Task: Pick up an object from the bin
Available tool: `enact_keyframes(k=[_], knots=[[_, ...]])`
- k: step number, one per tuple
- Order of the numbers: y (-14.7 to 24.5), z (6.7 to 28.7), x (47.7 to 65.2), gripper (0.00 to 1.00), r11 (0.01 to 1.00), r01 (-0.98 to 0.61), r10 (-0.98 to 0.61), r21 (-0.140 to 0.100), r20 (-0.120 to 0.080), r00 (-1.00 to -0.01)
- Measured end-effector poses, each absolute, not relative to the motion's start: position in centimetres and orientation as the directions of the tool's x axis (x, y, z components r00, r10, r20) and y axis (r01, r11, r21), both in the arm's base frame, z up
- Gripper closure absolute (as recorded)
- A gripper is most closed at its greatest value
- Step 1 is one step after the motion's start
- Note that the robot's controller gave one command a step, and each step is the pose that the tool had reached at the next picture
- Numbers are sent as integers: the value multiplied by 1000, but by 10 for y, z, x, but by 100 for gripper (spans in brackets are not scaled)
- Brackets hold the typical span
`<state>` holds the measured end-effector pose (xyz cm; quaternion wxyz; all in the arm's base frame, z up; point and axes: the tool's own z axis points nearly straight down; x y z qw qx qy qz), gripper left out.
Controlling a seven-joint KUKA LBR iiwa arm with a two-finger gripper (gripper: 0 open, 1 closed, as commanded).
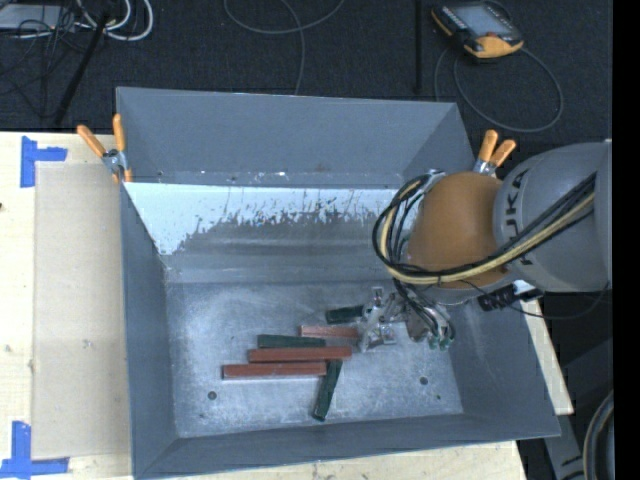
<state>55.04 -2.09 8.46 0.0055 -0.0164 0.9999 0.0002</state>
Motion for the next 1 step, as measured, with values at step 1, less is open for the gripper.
enact_keyframes(k=[1], knots=[[-21, 84, 548, 0, 999, -34, -34, 0, -4, -999]])
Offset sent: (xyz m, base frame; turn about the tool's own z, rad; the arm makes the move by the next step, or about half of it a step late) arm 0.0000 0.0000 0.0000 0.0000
